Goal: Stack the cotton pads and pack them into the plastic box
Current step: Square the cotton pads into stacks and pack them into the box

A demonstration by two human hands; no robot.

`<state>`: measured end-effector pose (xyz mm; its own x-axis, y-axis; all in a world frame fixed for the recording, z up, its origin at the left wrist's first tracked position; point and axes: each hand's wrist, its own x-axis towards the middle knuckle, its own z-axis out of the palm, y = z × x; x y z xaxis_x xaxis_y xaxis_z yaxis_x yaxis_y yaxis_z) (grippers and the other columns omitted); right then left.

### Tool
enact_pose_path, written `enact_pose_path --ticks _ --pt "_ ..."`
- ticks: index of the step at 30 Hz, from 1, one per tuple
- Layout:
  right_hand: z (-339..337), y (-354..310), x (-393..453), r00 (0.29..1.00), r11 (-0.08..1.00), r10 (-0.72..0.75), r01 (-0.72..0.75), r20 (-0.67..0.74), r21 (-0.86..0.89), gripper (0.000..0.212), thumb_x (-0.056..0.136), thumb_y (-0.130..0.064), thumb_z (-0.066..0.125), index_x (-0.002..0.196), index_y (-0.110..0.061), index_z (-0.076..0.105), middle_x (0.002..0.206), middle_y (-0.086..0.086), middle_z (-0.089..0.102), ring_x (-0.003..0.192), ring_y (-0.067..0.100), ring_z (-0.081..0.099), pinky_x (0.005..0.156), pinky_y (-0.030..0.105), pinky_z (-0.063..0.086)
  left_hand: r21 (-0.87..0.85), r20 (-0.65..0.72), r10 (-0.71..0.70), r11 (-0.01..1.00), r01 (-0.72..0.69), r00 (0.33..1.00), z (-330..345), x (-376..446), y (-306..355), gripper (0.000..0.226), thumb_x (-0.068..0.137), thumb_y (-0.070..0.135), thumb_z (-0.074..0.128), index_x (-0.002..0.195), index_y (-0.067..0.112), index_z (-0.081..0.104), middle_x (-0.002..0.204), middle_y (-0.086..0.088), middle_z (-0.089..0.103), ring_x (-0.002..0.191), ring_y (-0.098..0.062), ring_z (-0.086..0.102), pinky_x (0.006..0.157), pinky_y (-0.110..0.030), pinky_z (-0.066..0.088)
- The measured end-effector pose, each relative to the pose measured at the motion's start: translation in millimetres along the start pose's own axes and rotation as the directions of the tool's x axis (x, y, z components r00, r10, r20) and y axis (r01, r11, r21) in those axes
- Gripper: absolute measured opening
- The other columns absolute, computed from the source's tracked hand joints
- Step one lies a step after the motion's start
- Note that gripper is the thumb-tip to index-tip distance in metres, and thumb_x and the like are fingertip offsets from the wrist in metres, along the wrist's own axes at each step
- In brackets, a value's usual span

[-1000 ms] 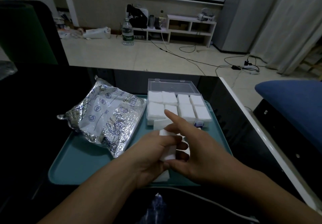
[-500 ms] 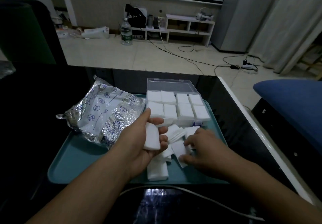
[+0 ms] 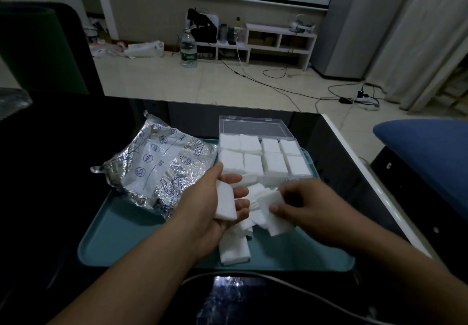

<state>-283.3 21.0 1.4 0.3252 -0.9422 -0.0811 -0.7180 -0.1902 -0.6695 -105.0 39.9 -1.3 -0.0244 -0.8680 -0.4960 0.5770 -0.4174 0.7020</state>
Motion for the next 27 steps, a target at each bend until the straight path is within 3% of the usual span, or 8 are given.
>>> enact_pose_path --ticks 3,7,11,16,19,22,24,27 --pt "-9 -11 -10 0.999 0.876 0.032 -0.015 -0.029 0.482 0.018 0.083 -0.003 0.071 0.099 -0.012 0.071 0.067 0.011 0.06 0.053 0.009 0.054 0.05 0.021 0.044 -0.007 0.045 -0.02 1.0 0.02 0.999 1 1 -4 0.044 0.1 0.045 0.043 0.101 0.004 0.059 0.081 -0.018 0.063 0.058 -0.024 0.056 0.054 -0.031 0.052" --pt "6 -30 -15 0.987 0.771 -0.002 0.103 -0.159 0.628 0.02 0.081 0.0 0.072 0.096 -0.013 0.072 0.061 0.006 0.063 0.052 0.015 0.053 0.05 0.024 0.044 -0.036 0.15 -0.079 0.996 0.085 0.985 7 -1 -9 0.055 0.101 0.049 0.035 0.119 0.005 0.062 0.108 -0.019 0.07 0.082 -0.029 0.068 0.072 -0.04 0.057" --pt "25 -34 -7 0.97 0.856 0.026 0.102 -0.241 0.506 0.012 0.08 -0.009 0.076 0.088 -0.019 0.075 0.079 -0.002 0.07 0.061 0.015 0.065 0.056 0.036 0.059 -0.087 0.202 -0.081 0.991 0.1 0.976 11 -4 -13 0.052 0.102 0.047 0.035 0.118 0.005 0.061 0.099 -0.018 0.074 0.073 -0.028 0.073 0.055 -0.037 0.059" --pt "35 -23 2 0.927 0.984 -0.119 0.159 -0.356 0.086 0.01 0.083 -0.029 0.071 0.093 -0.028 0.074 0.091 -0.019 0.064 0.093 -0.003 0.053 0.077 0.015 0.042 -0.042 0.168 -0.06 0.997 0.067 0.984 10 -5 -13 0.05 0.099 0.048 0.04 0.114 0.006 0.063 0.08 -0.016 0.07 0.063 -0.024 0.069 0.052 -0.034 0.058" --pt "26 -24 -5 0.89 0.957 -0.288 0.285 -0.353 -0.062 0.031 0.084 -0.036 0.062 0.114 -0.028 0.066 0.108 -0.019 0.059 0.109 0.0 0.048 0.09 0.017 0.039 -0.039 0.131 -0.047 0.998 0.052 0.99 11 -5 -12 0.051 0.099 0.05 0.039 0.108 0.005 0.062 0.065 -0.012 0.068 0.051 -0.02 0.066 0.047 -0.03 0.056" --pt "19 -24 -16 0.91 0.918 -0.396 0.388 -0.122 -0.083 0.069 0.08 -0.038 0.069 0.142 -0.031 0.041 0.128 -0.019 0.049 0.123 -0.002 0.041 0.097 0.007 0.032 -0.009 0.122 -0.046 0.999 0.047 0.992 11 -5 -12 0.063 0.096 0.059 0.036 0.114 0.003 0.059 0.068 -0.016 0.065 0.05 -0.025 0.06 0.049 -0.029 0.052" --pt "21 -22 -19 0.921 0.92 -0.388 0.387 -0.017 -0.065 0.089 0.077 -0.037 0.075 0.15 -0.034 0.023 0.134 -0.018 0.044 0.124 -0.002 0.039 0.094 0.003 0.033 -0.005 0.145 -0.042 0.999 0.043 0.989 10 -5 -12 0.069 0.094 0.063 0.034 0.111 0.002 0.061 0.071 -0.017 0.062 0.057 -0.026 0.055 0.053 -0.031 0.048" --pt "28 -21 -17 0.935 0.936 -0.351 0.351 -0.044 -0.008 0.094 0.078 -0.03 0.078 0.149 -0.04 0.017 0.132 -0.016 0.048 0.116 -0.002 0.046 0.083 0.002 0.04 -0.018 0.184 -0.028 0.999 0.032 0.983 11 -6 -14 0.068 0.096 0.061 0.031 0.104 0.001 0.064 0.071 -0.017 0.065 0.061 -0.026 0.054 0.055 -0.032 0.048"
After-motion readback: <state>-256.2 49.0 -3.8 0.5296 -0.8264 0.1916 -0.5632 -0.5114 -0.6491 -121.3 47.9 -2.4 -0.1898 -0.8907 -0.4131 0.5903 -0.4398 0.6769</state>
